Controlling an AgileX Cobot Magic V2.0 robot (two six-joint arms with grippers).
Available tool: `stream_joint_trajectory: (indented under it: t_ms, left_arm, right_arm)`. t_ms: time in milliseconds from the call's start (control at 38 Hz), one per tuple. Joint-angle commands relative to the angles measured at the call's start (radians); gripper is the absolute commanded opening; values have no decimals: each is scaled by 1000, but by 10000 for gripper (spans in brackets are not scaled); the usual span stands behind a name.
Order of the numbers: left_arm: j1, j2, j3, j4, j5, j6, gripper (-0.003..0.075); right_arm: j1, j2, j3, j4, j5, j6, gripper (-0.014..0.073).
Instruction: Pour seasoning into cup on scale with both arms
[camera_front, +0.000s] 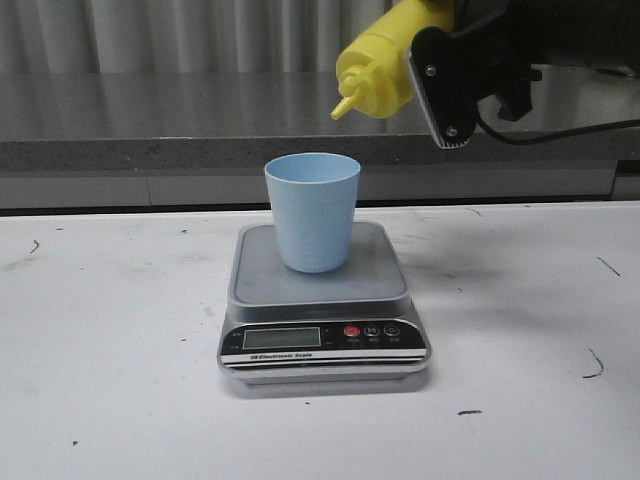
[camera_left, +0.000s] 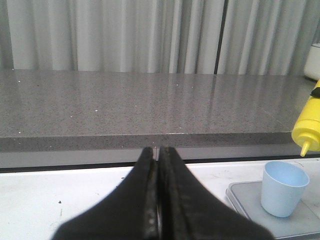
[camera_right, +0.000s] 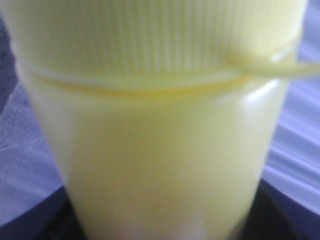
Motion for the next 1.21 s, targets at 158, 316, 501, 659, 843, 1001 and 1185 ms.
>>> stream_joint_trajectory:
  t_ms: [158,316,501,659,843,1001,1185]
  left_arm:
    - [-1,-15,-26,-2,-76,-2,-20]
    - [-1,-15,-26,-2,-76,-2,-20]
    - [-1,-15,-26,-2,-76,-2,-20]
    - [-1,-15,-26,-2,-76,-2,-20]
    - [-1,-15,-26,-2,-76,-2,-20]
    - [-1,-15,-26,-2,-76,-2,-20]
    - [-1,-15,-26,-2,-76,-2,-20]
  right_arm:
    - [2,-54,-37,66,-130,222,45]
    - [22,-54,-15,239,-130,644,45]
    - [56,-54,0,517,-120,1066,45]
    - [64,-54,0,686,30,1395,45]
    - [64,-54,0,686,135,1422,45]
    - [64,-75,0,692,171,1427,45]
    - [64,-140,14,782,274,1439,45]
